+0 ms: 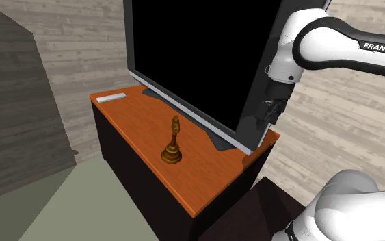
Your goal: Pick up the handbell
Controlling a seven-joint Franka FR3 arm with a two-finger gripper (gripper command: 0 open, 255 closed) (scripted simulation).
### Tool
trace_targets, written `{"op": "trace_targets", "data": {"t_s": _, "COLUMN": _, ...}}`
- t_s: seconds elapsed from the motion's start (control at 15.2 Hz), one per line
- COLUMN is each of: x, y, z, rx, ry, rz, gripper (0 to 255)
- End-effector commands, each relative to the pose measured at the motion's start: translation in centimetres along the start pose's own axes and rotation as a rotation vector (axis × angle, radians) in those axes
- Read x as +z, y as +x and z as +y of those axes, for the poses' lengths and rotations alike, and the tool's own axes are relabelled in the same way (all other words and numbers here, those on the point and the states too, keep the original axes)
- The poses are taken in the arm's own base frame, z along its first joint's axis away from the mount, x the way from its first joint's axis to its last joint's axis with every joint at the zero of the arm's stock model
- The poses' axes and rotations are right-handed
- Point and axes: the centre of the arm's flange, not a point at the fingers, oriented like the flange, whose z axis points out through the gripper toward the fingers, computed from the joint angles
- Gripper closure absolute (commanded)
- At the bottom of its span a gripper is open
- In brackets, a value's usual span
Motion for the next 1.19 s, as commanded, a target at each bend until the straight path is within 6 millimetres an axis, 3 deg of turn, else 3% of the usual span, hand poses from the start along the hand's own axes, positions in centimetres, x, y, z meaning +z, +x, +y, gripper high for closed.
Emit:
{"op": "trace_targets", "data": {"t_s": 0.0, "x": 0.0, "y": 0.0, "z": 0.0, "rx": 0.0, "ry": 0.0, "rz": 0.0, "gripper": 0}}
{"op": "trace_targets", "data": {"t_s": 1.12, "x": 4.4, "y": 19.4, "z": -10.4, "rx": 0.118, "ry": -0.073, "rz": 0.039, "gripper": 0}}
